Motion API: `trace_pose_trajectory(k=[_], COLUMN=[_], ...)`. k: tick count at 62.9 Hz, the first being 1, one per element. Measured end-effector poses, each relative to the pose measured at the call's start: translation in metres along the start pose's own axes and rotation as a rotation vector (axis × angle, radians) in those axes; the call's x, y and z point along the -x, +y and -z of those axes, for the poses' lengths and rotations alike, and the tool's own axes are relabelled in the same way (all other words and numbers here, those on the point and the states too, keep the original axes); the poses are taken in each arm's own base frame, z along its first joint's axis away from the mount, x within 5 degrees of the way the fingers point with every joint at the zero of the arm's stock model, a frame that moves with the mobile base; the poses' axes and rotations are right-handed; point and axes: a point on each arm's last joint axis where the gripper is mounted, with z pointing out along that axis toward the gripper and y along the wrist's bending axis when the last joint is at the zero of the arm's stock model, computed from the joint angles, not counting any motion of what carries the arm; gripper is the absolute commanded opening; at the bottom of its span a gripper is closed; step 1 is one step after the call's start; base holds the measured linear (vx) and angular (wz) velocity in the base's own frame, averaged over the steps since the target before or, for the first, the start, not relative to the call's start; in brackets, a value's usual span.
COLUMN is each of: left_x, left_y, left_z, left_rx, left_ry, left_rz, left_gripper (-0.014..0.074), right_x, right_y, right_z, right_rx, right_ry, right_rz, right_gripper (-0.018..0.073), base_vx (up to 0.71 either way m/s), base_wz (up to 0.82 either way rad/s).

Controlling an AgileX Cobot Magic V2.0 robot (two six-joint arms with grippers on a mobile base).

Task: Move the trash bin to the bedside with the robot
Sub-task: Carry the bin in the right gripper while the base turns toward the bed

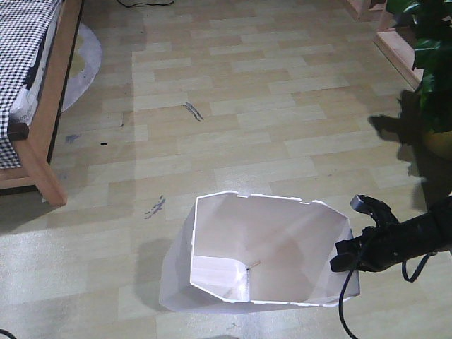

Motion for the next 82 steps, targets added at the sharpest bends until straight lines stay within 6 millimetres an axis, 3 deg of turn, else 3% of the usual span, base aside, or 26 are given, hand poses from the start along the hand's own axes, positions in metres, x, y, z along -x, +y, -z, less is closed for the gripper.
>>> trace_pose_trajectory(k=[82], left_x=[0.0], left_y=[0.0], left_z=[0.0], left_rx=[0.0], left_ry=[0.0], left_rz=[0.0], left_gripper=[-0.0006], right_x=[0.0], right_y=[-0.0005], right_z=[0.0002], right_rx=[-0.004], right_ry=[-0.001], right_rz=[-0.001], right_gripper=[-0.0005], base_vx=[0.3], base_wz=[0.07])
